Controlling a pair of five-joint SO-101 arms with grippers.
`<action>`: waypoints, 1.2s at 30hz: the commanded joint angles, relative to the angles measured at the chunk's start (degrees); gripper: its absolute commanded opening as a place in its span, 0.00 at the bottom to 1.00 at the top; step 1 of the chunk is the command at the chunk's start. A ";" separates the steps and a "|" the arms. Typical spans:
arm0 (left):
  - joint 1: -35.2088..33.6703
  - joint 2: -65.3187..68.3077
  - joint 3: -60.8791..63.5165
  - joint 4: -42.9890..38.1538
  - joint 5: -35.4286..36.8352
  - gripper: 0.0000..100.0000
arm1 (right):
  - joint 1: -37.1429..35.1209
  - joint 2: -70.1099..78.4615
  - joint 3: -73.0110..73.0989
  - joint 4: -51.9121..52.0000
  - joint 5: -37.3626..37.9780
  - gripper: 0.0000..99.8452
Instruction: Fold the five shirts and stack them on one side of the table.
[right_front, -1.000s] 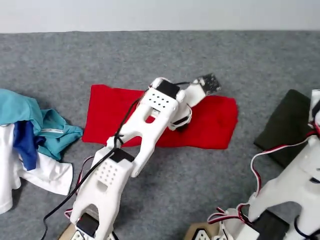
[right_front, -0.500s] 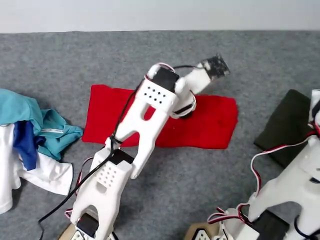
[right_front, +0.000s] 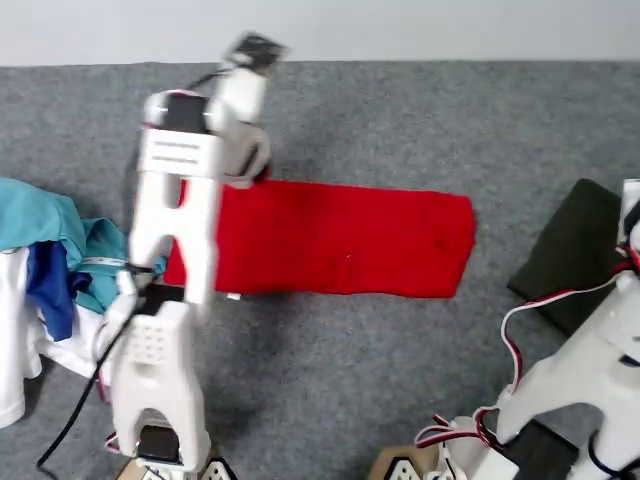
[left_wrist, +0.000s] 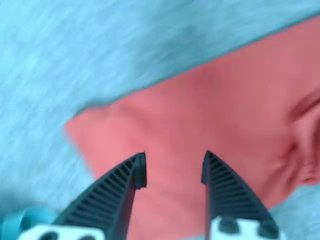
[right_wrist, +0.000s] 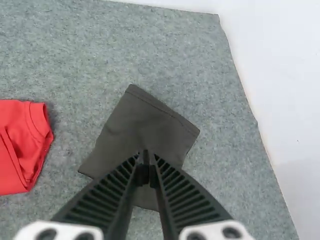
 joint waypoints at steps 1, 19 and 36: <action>-7.91 -5.45 5.58 1.58 -2.99 0.19 | 0.48 -1.63 0.35 2.33 0.53 0.01; -15.12 23.38 -8.22 1.49 -5.80 0.25 | 0.84 -1.63 0.35 2.33 0.62 0.01; -11.52 29.63 -9.89 1.58 -3.16 0.08 | 0.84 -1.71 0.35 2.33 0.62 0.01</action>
